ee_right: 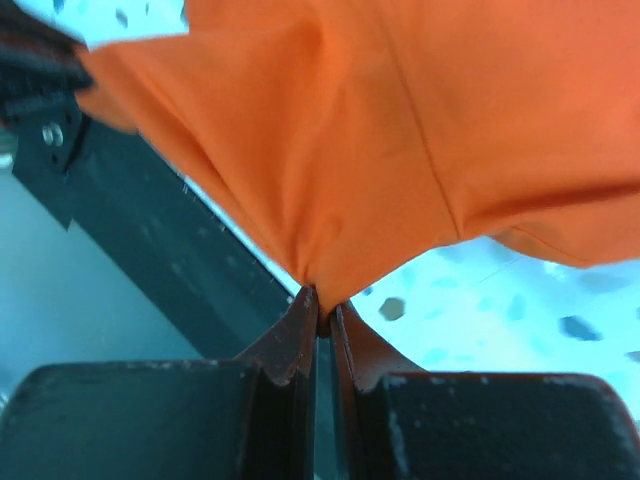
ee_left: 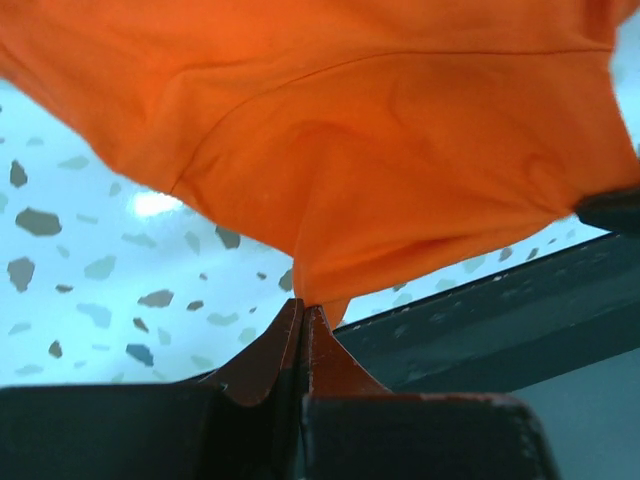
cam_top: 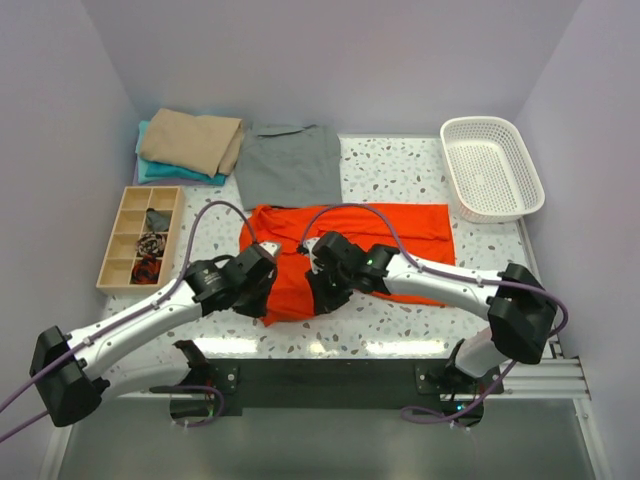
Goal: Fold and stack the t-shirts
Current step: Fold the tshirt
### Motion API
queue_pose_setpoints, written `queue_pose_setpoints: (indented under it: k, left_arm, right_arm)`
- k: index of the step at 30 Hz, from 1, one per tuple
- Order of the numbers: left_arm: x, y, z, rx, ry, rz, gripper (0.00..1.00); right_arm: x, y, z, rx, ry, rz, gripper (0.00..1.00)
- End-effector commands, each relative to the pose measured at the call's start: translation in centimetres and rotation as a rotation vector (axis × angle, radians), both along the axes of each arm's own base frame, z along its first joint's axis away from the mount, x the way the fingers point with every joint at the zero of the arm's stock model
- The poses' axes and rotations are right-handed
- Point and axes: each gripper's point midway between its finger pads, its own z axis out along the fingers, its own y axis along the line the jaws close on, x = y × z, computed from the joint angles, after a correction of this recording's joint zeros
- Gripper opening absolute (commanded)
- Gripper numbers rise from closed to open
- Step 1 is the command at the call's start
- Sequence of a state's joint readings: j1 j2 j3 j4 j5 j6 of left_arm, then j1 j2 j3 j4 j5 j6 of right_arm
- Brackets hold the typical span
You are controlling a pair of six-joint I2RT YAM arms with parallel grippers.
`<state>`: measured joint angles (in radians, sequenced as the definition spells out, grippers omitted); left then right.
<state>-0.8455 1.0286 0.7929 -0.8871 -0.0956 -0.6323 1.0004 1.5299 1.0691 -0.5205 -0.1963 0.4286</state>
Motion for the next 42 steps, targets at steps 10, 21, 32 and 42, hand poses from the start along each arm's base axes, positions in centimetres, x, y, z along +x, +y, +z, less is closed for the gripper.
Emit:
queue_pose_setpoints:
  k: [10, 21, 32, 42]
  left_arm:
    - [0.1, 3.3, 2.8, 0.118, -0.054, 0.055, 0.07]
    - [1.5, 1.5, 0.8, 0.126, -0.038, 0.053, 0.13]
    - [5.0, 0.1, 0.0, 0.185, -0.091, 0.095, 0.13]
    - [10.6, 1.0, 2.0, 0.240, -0.167, 0.138, 0.10]
  right_arm:
    - [-8.1, 1.5, -1.9, -0.027, 0.166, 0.093, 0.08]
    - [-2.3, 0.7, -2.1, -0.211, -0.062, 0.035, 0.10]
    - [3.9, 0.0, -2.3, -0.185, -0.101, -0.069, 0.12]
    - [6.1, 0.9, -3.9, -0.193, -0.036, -0.013, 0.14]
